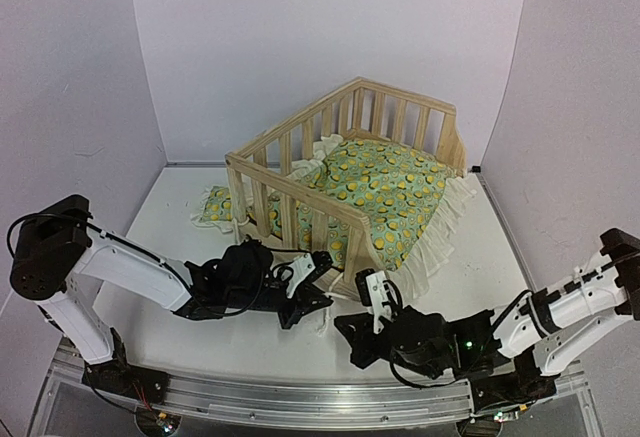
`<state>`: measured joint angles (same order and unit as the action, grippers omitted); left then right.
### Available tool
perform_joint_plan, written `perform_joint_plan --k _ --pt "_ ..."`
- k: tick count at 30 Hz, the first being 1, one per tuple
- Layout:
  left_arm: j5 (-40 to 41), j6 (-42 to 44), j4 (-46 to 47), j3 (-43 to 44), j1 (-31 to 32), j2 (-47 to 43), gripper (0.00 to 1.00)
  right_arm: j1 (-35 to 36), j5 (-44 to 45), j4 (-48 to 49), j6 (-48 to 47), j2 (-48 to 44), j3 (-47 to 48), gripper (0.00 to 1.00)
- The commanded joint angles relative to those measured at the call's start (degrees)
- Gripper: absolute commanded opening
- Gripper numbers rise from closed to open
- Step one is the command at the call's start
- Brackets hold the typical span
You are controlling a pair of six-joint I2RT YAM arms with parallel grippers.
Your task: Set up the pet bed
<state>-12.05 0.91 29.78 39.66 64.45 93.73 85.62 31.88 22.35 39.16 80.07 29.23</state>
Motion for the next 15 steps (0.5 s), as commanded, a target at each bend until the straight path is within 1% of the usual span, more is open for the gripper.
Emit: perform_joint_plan --k 1,2,3,4,6,7,8,9,11,12,13,14,15 --pt "0.34 -2.40 1.21 1.21 -0.21 -1.06 0.00 0.32 0.44 0.41 -3.16 0.73 -2.39 0.02" --pt "1.12 -1.65 0.95 1.21 -0.24 -1.46 0.00 0.33 2.49 5.13 -4.07 2.25 -3.17 0.12" --pt "1.90 -1.13 0.79 1.13 -0.28 -1.87 0.00 0.33 4.61 8.85 -4.82 4.22 -3.14 0.27" --pt "2.56 -1.01 0.47 1.19 -0.41 -2.15 0.00 0.33 6.37 11.27 -5.76 6.36 -2.19 0.37" --pt "3.28 -1.00 -0.78 2.05 -0.69 -1.90 0.00 0.33 8.56 12.96 -7.20 10.59 1.25 0.52" --pt "3.46 0.47 -1.92 3.00 -0.80 -1.35 0.00 0.33 9.85 13.71 -6.60 12.73 2.86 0.60" --pt "3.67 0.80 -2.41 3.54 -0.81 -0.94 0.00 0.33 10.71 15.29 -5.90 14.65 3.42 0.66" --pt "3.89 0.84 -2.60 3.86 -0.89 -0.66 0.00 0.33 11.47 17.14 -5.26 16.47 3.67 0.68" --pt "3.97 1.21 -2.78 4.40 -1.11 -0.41 0.00 0.35 13.52 17.88 -2.32 19.41 4.70 0.69" --pt "4.08 1.40 -2.87 4.64 -1.15 -0.33 0.00 0.34 14.37 17.91 -1.12 21.29 5.14 0.68" --pt "3.99 1.60 -2.88 4.81 -1.23 -0.39 0.00 0.33 15.18 17.97 0.09 22.58 5.46 0.61" --pt "3.77 1.92 -3.01 5.01 -1.31 -0.35 0.00 0.33 15.74 18.10 0.95 23.64 5.77 0.58" --pt "3.74 2.18 -3.13 5.26 -1.34 -0.31 0.00 0.27 15.54 18.61 1.40 24.80 6.13 0.58"
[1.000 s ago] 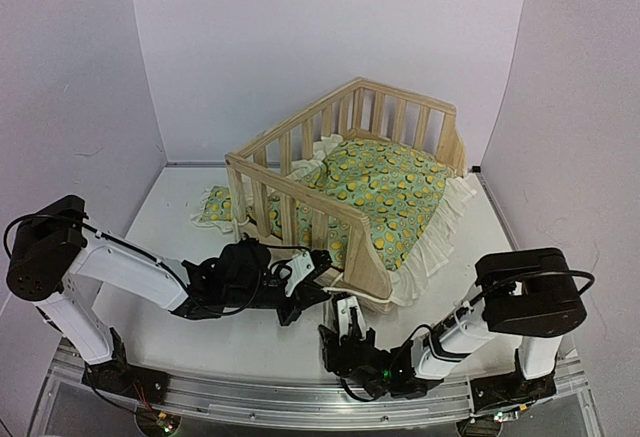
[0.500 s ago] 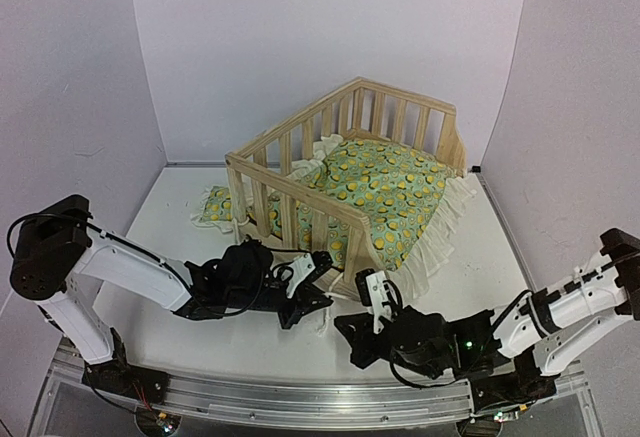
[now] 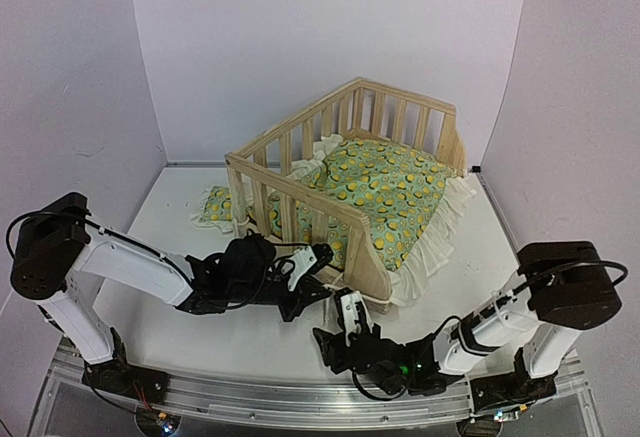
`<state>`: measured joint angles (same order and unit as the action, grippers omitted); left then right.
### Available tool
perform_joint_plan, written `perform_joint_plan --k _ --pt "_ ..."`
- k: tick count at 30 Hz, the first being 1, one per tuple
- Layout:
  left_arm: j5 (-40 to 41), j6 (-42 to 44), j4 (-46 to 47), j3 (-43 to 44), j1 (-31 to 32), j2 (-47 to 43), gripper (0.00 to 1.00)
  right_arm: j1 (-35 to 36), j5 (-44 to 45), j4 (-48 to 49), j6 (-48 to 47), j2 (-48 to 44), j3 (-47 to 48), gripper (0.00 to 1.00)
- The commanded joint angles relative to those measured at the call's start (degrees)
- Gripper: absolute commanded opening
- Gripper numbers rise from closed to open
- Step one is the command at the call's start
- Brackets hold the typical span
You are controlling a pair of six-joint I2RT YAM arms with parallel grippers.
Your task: Set up the pet bed
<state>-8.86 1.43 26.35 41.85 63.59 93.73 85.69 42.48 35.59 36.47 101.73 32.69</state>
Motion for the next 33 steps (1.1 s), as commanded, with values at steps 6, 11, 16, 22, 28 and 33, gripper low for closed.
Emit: perform_joint_plan --k 6,11,16,22,28,33 --pt "-0.10 2.32 -0.30 3.77 -0.57 0.47 0.00 -0.22 8.59 5.72 6.65 8.66 4.46 0.53" --pt "-0.45 2.14 -0.33 3.47 -0.58 0.71 0.00 -2.41 7.49 6.10 8.34 12.91 6.77 0.51" --pt "-0.07 2.26 -0.41 2.88 -0.58 0.45 0.00 -3.25 7.11 7.27 5.62 14.64 8.56 0.28" --pt "-0.18 1.92 -0.42 2.25 -0.57 0.71 0.00 -1.31 2.11 -1.26 5.64 1.38 2.86 0.00" --pt "-3.89 -1.82 -0.34 2.56 -0.58 1.09 0.00 0.18 -6.99 -18.54 6.45 -15.18 -1.02 0.00" --pt "-7.82 -6.36 -0.33 2.28 -0.49 1.11 0.00 0.10 -7.66 -30.12 1.83 -24.58 0.77 0.00"
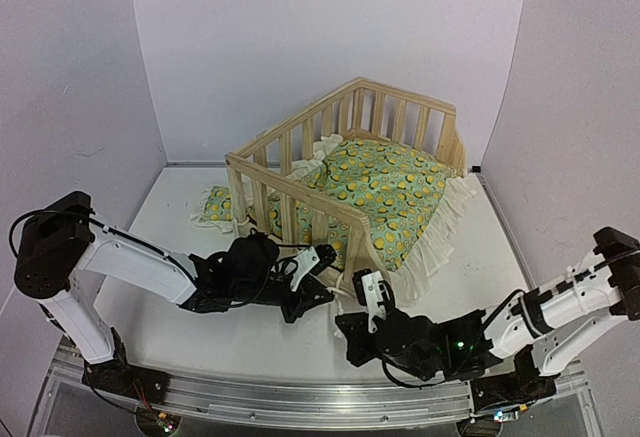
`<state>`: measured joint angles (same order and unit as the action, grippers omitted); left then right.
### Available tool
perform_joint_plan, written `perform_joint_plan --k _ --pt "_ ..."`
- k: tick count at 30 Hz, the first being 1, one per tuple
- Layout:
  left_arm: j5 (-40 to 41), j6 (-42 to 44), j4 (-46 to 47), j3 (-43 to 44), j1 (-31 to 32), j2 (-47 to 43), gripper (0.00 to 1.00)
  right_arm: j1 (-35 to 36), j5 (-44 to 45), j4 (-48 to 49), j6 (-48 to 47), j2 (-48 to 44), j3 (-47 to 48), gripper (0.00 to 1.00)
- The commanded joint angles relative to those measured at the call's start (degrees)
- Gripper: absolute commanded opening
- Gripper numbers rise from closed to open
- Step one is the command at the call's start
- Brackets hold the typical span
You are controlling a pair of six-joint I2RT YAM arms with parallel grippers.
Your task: Set up the pet bed
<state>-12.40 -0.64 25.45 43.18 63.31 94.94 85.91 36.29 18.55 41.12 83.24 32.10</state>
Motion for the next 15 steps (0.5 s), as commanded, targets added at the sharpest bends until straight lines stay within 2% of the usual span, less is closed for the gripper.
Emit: perform_joint_plan --k 1,6,8,10,15 --pt "-4.50 -5.00 0.56 0.78 -0.20 0.23 0.00 -0.08 -0.08 -16.07 -3.32 -7.75 2.25 0.00" --pt "-6.36 -8.27 0.97 1.26 -0.10 2.78 0.00 -0.92 5.19 -22.34 -7.60 -13.91 4.14 0.00" --pt "-6.71 -9.99 1.49 1.78 -0.03 3.76 0.02 -1.77 4.55 -22.39 -9.52 -14.49 3.76 0.00" --pt "-6.56 -11.96 2.71 1.62 -0.03 3.79 0.07 -1.97 4.66 -22.52 -12.28 -14.33 4.11 0.00" --pt "-5.74 -16.05 6.97 0.19 -0.03 2.28 0.27 -2.85 2.94 -21.60 -17.85 -14.26 4.45 0.00"
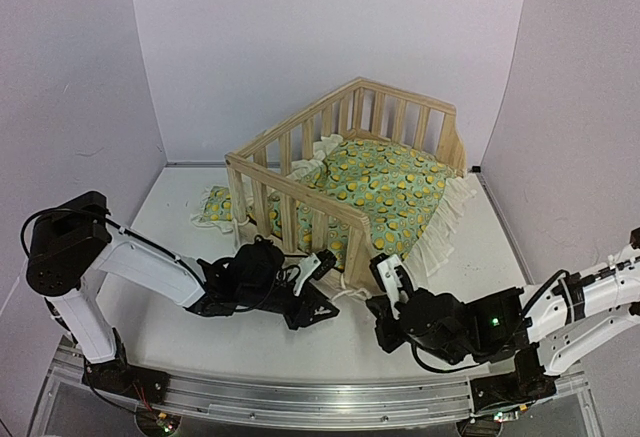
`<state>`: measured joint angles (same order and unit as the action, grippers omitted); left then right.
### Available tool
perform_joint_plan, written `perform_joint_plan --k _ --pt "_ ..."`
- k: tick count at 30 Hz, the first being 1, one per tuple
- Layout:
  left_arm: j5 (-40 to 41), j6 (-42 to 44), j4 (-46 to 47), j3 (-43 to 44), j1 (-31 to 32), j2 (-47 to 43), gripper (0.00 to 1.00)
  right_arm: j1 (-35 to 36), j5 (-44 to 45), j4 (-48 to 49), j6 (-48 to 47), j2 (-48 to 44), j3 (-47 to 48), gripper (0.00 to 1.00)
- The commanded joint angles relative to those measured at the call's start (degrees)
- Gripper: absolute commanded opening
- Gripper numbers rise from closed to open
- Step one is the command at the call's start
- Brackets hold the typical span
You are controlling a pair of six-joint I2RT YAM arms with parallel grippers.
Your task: Set up the pet bed
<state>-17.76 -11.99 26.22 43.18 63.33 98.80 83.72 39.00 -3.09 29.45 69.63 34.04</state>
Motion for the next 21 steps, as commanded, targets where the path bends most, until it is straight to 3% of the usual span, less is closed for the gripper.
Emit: perform_joint_plan --k 1,3,5,9,14,17,21 --pt "-0.41 -5.43 7.80 -0.55 -0.05 -1.97 0.30 -0.86 0.22 0.10 -6.65 -0.56 2.55 0.00" --pt "1.22 -6.62 13.30 -3.44 -0.07 -3.16 0.38 -1.17 0.09 0.14 -7.31 -0.58 2.52 0.00" --pt "4.09 -5.43 17.60 -6.43 0.54 -5.04 0.53 -1.48 -0.96 0.57 -8.11 -0.91 2.52 0.00" --pt "16.38 8.68 21.73 -10.03 5.87 -7.69 0.62 -2.16 -2.98 0.83 -8.78 -1.99 1.97 0.00" --pt "28.34 27.72 37.22 -15.21 10.78 -6.95 0.68 -3.01 -4.78 1.10 -9.15 -3.49 1.19 0.00" --pt "26.41 41.98 44.45 -15.85 12.04 -3.82 0.68 -3.19 -5.41 1.12 -9.13 -4.26 0.94 0.00" --pt "24.53 46.35 44.89 -11.78 12.07 -0.03 0.69 -3.21 -6.04 1.25 -9.06 -4.59 0.99 0.00"
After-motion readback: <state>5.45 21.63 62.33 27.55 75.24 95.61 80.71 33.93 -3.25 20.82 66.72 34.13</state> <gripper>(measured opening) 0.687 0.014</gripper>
